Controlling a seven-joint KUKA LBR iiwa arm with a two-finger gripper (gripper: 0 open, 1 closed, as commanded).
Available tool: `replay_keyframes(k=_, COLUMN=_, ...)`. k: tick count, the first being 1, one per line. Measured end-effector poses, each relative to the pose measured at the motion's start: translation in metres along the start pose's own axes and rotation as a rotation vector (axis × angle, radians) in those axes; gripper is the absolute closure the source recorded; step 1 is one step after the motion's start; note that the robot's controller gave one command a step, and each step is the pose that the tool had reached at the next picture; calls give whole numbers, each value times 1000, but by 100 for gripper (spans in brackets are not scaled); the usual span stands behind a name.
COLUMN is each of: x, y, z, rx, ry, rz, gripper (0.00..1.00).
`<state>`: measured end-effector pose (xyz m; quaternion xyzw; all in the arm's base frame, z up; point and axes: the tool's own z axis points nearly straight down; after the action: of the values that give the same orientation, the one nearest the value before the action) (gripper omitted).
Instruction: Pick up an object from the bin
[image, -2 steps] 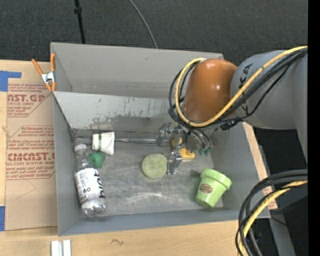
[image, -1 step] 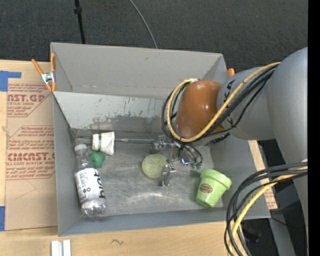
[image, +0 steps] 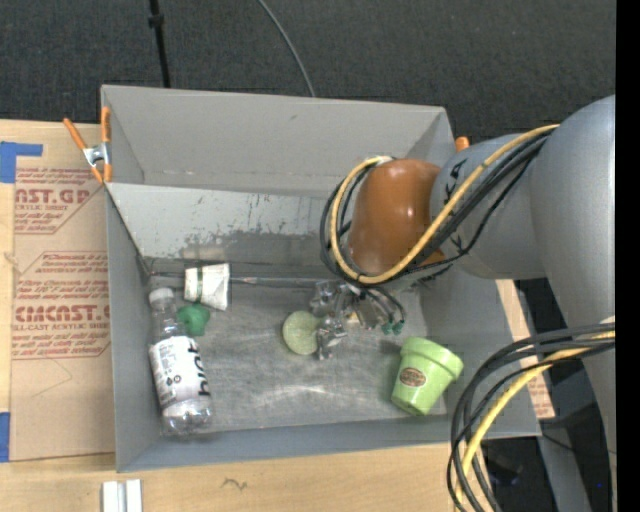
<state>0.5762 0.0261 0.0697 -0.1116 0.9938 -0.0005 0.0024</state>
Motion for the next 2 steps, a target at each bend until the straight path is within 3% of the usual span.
replay_keyframes(k=2, x=1, y=0, z=-5, rx=0, ry=4, rz=-11, gripper=100)
